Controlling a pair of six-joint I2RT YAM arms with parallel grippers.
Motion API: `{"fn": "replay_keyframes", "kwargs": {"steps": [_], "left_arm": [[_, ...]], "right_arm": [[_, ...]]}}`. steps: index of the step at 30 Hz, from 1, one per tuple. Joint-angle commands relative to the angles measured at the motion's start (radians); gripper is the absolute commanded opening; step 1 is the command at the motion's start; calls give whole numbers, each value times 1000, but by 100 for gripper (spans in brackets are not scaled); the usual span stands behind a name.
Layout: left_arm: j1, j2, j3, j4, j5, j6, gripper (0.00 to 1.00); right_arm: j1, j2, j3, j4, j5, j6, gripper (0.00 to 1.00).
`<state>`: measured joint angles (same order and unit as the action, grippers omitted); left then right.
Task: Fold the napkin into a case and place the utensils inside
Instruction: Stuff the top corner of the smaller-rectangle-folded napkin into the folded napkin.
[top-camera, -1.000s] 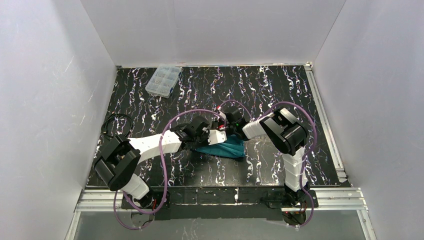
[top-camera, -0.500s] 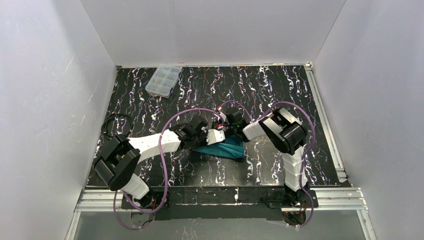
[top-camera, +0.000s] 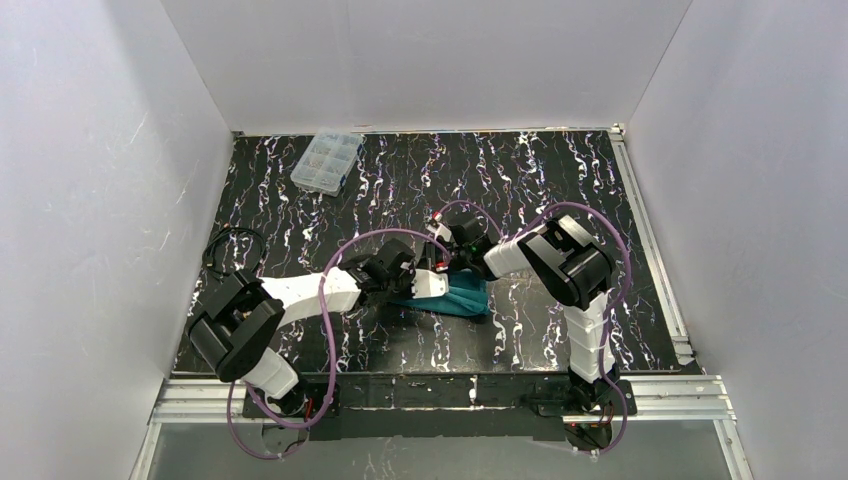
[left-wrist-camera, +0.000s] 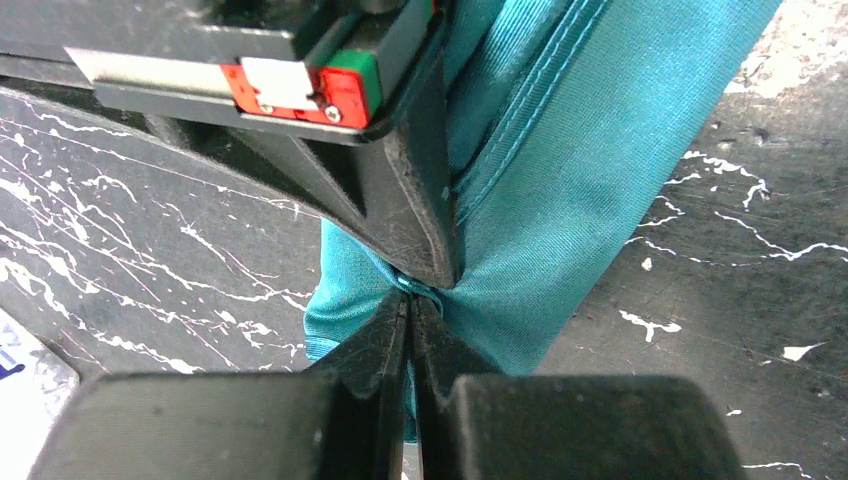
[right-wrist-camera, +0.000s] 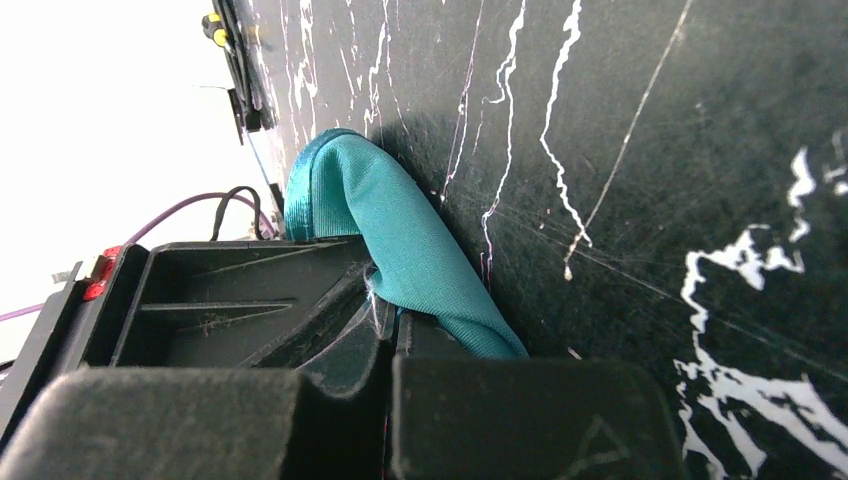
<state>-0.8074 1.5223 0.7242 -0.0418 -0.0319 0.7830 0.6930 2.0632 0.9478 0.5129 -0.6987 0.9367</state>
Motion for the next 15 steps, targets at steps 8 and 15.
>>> {"fn": "replay_keyframes", "kwargs": {"steps": [8,15], "left_arm": [[-7,-42,66,-96,28,-92,0],[-7,-53,15,-96,128,-35,0]], "right_arm": [[3,33,15,-127,36,-53,1],[2,49,33,-122,25,-55,1]]}}
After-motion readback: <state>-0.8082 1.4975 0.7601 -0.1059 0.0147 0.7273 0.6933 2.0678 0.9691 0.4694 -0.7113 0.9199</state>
